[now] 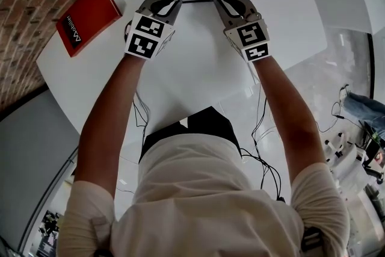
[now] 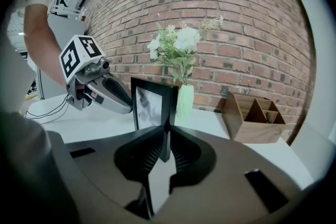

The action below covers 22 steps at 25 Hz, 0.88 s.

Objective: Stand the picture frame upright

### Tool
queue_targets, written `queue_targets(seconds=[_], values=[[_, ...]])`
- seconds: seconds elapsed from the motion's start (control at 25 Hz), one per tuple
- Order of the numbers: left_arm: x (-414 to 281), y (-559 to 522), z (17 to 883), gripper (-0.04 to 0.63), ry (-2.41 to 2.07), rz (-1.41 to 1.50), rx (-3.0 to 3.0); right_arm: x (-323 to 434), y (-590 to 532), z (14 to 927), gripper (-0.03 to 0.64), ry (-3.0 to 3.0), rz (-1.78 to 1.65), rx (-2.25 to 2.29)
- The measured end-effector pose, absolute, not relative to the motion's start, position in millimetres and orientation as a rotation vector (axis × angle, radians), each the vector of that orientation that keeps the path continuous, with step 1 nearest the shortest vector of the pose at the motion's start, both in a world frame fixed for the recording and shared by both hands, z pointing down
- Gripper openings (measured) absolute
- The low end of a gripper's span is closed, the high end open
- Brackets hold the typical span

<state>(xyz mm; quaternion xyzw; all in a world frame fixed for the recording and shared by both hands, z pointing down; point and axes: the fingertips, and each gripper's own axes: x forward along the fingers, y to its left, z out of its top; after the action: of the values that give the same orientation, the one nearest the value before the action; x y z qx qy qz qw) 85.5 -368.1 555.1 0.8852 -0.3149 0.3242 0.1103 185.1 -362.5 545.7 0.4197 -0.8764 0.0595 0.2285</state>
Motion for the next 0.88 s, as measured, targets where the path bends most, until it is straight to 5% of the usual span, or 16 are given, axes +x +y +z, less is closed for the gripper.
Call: queue_targets(seconds=[0.88], values=[[78,-366,558,0.064,-0.925,0.944,2.582,191,-353,560,0.038,-2.373,0.207,1.165]])
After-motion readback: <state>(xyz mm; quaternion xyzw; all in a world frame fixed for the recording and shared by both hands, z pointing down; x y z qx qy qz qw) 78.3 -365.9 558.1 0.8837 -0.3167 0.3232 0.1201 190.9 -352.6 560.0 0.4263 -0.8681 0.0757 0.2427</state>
